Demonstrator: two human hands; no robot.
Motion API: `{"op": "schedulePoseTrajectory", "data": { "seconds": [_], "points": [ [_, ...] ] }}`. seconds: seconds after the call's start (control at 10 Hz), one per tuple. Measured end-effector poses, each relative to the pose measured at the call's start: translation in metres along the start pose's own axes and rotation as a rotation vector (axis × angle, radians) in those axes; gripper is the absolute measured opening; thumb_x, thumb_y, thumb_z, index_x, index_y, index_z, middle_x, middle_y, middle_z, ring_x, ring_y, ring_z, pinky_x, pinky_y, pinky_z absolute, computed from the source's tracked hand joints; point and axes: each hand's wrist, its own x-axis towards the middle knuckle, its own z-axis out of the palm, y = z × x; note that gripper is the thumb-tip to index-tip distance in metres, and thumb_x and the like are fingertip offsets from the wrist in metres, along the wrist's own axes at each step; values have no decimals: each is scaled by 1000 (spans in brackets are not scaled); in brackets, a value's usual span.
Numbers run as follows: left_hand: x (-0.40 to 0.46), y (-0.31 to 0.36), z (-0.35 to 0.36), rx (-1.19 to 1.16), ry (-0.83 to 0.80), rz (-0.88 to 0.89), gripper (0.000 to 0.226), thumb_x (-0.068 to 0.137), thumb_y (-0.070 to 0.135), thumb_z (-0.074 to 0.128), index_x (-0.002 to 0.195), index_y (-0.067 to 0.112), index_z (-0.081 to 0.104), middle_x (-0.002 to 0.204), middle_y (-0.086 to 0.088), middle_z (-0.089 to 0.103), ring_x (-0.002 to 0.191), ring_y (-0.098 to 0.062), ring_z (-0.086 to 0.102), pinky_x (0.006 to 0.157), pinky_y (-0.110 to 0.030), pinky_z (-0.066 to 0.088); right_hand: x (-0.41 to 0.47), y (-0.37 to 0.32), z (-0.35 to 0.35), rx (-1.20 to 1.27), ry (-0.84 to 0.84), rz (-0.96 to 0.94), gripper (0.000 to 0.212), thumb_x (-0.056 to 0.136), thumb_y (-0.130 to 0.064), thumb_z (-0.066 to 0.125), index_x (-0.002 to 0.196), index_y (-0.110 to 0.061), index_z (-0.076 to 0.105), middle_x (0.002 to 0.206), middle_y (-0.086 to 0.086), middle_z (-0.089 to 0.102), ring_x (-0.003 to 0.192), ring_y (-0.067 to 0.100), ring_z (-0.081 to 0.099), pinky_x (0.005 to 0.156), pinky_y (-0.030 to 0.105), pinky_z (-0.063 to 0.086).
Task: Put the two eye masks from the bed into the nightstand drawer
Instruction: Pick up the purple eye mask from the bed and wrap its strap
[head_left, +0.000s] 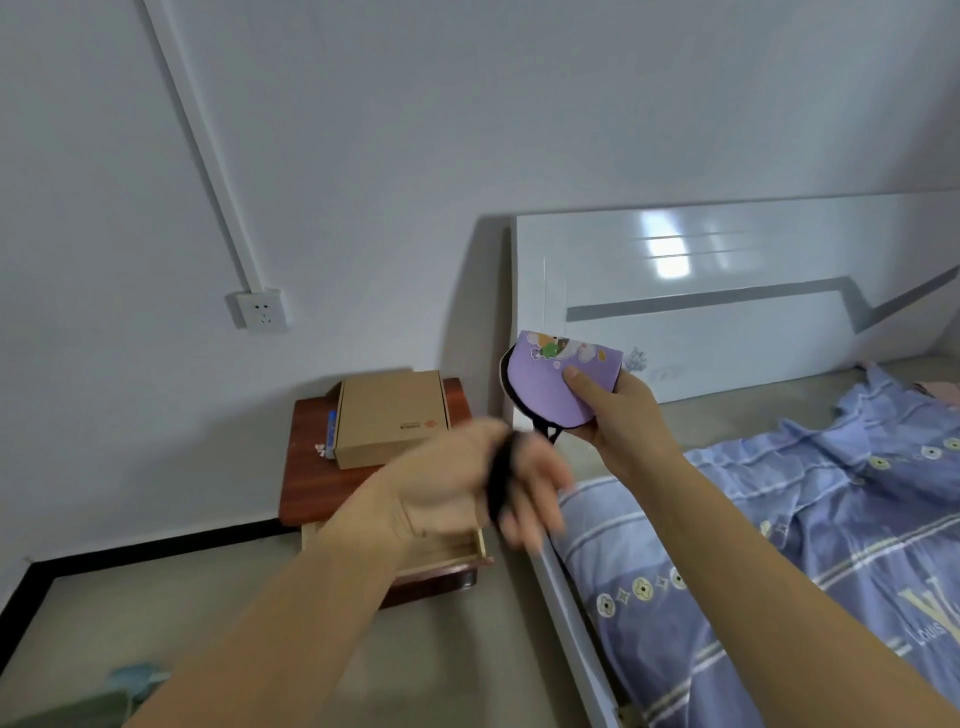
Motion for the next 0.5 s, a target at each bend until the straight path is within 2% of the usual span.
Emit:
{"op": "schedulePoseTrajectory", "data": {
  "seconds": [0.1, 0.2, 0.3, 0.4, 0.5],
  "points": [
    [0, -35, -19, 1238, 371, -289, 30, 88, 6, 52, 62, 0, 67, 71, -17, 73, 51, 1, 64, 52, -5, 47, -2, 2, 7, -87, -18, -25, 13, 88, -14, 59, 98, -21, 64, 93, -1, 70, 74, 8, 69, 60, 26, 59],
    [8, -47, -45, 1366, 780, -116, 36, 94, 10, 44, 130, 6, 47, 113, -7, 59, 61, 2, 48, 50, -3, 42, -8, 11, 13, -29, -21, -1, 19, 89, -12, 58, 107, -16, 63, 96, -1, 70, 78, 9, 70, 58, 25, 58],
    [13, -34, -49, 1146, 963, 195, 36, 94, 5, 42, 129, 10, 46, 113, -5, 58, 70, -22, 61, 60, -11, 53, -11, 16, 15, 153, -9, 33, 20, 89, -8, 56, 106, -15, 61, 100, 1, 69, 80, 12, 71, 57, 24, 57],
    [8, -28, -44, 1152, 860, 361, 43, 94, 4, 39, 129, 28, 46, 138, 10, 49, 93, 3, 63, 76, -15, 54, -8, 13, 16, 266, 51, 44, 22, 89, -7, 55, 111, -11, 59, 101, 2, 68, 81, 14, 71, 57, 24, 57],
    [-2, -30, -53, 1386, 856, 203, 38, 96, 14, 43, 132, 24, 46, 96, 17, 66, 78, 0, 67, 65, -14, 54, -5, 4, 10, 298, 105, -6, 17, 89, -8, 56, 103, -15, 62, 97, 0, 70, 80, 14, 72, 57, 25, 58]
  ]
}}
